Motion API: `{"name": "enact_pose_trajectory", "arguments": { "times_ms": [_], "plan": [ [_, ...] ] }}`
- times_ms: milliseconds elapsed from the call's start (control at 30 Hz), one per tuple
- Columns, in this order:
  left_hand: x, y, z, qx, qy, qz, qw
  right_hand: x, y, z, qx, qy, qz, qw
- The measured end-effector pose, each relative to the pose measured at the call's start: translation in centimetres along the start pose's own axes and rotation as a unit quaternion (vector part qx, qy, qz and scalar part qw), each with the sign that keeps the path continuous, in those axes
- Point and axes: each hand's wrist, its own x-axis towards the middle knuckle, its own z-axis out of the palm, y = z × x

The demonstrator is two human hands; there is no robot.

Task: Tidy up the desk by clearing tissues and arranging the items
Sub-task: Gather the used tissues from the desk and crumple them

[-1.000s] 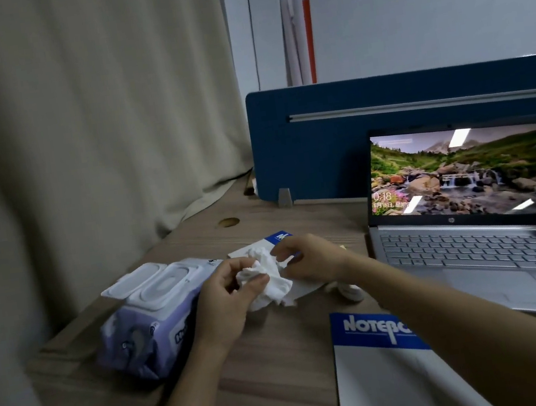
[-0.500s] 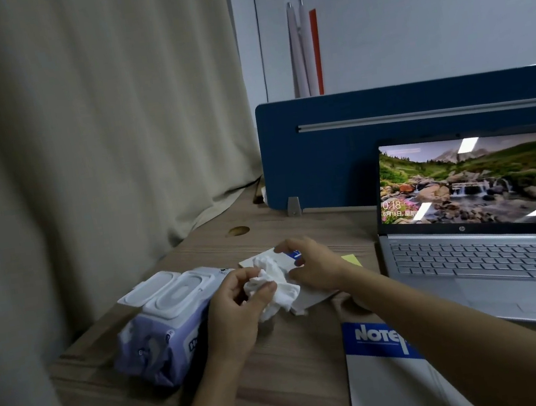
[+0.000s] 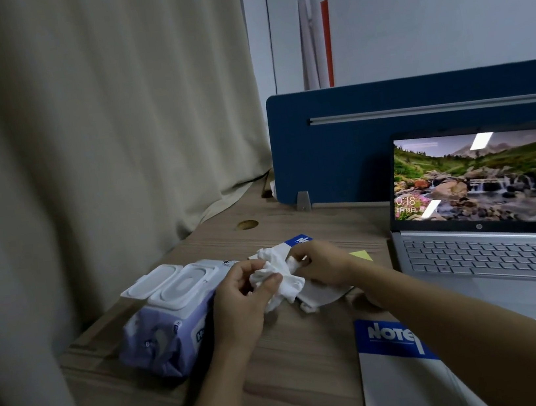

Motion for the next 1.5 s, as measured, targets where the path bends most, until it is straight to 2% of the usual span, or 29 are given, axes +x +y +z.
{"name": "enact_pose_trajectory", "arguments": {
  "times_ms": [233,400,567,667,867,1033,1233,1367,1500],
  "plan": [
    [-0.4,0.2,0.1,0.010,-0.009,-0.009,1.000,-2.6,0.3,-1.2,0.011,0.036,0.025,0.999],
    [-1.1,0.8,0.9,0.013,-0.032,-0.015,0.999,-6.8,-0.5,-3.3,0.131,0.122,0.003,0.984],
    [-2.0,1.6,3.3,-0.003,-0.026,-0.011,1.000,-11.2,-1.4,-4.5,0.242,0.148,-0.007,0.959],
    [-3.2,2.4,6.0,-0.018,-0.041,-0.017,0.999,-13.4,-1.8,-5.0,0.269,0.178,-0.014,0.947],
    [-6.3,5.3,10.7,-0.130,-0.130,-0.043,0.982,-18.4,-1.2,-6.2,0.205,0.253,0.013,0.945],
    [-10.4,7.8,14.7,-0.187,-0.223,-0.070,0.954,-24.2,0.2,-6.6,0.172,0.327,0.029,0.929],
    [-16.5,9.8,19.7,-0.173,-0.315,-0.036,0.932,-33.2,1.2,-7.2,0.117,0.360,-0.024,0.925],
    [-20.8,10.4,23.0,-0.163,-0.364,-0.008,0.917,-40.3,3.1,-7.5,0.162,0.384,-0.001,0.909],
    [-26.3,9.7,26.4,-0.189,-0.416,-0.061,0.887,-47.1,5.6,-7.2,0.201,0.407,0.066,0.888]
  ]
}}
